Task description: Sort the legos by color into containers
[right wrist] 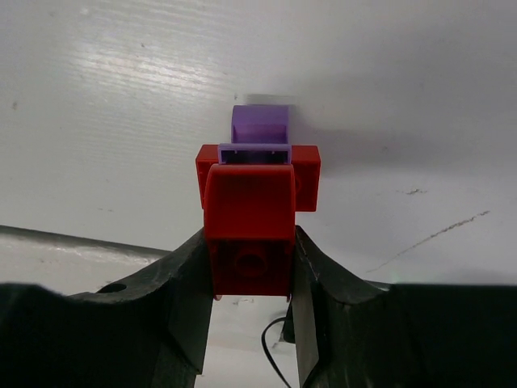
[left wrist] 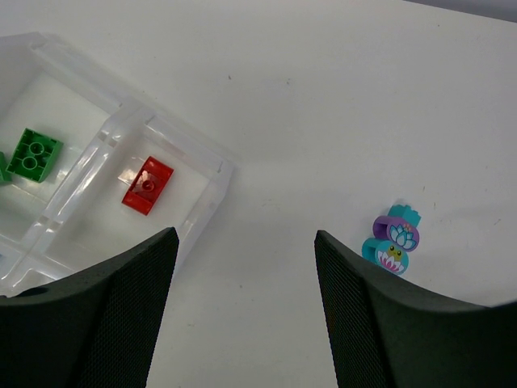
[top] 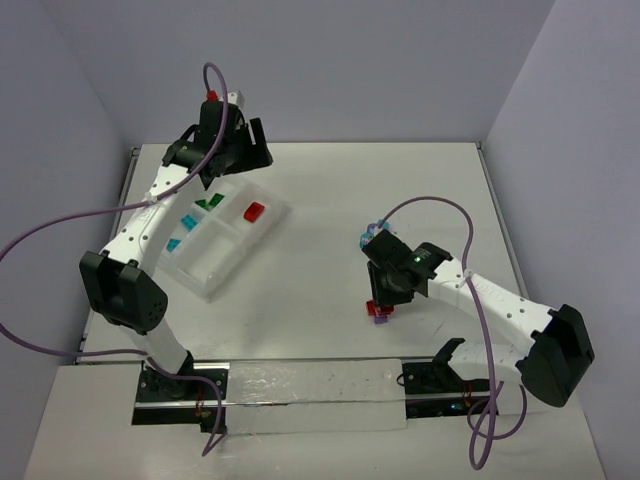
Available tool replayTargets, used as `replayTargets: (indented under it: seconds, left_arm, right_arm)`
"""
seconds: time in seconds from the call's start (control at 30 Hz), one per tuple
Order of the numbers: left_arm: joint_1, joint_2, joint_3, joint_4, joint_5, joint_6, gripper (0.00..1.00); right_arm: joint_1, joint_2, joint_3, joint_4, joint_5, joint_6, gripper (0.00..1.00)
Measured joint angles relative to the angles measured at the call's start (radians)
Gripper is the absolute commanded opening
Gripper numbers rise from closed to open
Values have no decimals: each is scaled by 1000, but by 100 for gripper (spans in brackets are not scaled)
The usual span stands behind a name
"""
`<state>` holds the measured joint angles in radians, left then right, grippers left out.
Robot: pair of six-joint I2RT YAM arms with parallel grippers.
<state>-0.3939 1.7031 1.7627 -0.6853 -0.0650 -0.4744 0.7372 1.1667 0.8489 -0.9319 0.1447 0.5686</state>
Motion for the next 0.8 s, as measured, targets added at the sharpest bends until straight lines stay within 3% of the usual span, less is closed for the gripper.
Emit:
replayTargets:
  seconds: [0.3, 0.5, 0.63, 0.8]
  left_arm:
    - [0, -21, -127, 21, 157, 14, 72]
    - [0, -135, -309, 83, 313, -60, 72]
    - [0, -231, -439, 173, 398, -159, 81]
    - [0, -263, -534, 285, 472, -253, 81]
  right_arm:
    - [-16, 52, 311, 50, -38, -9, 0]
    - [-78, 118, 368, 180, -147, 12, 0]
    - [-99, 188, 385, 253, -213, 45, 0]
    - [-118, 221, 389, 321, -310, 89, 0]
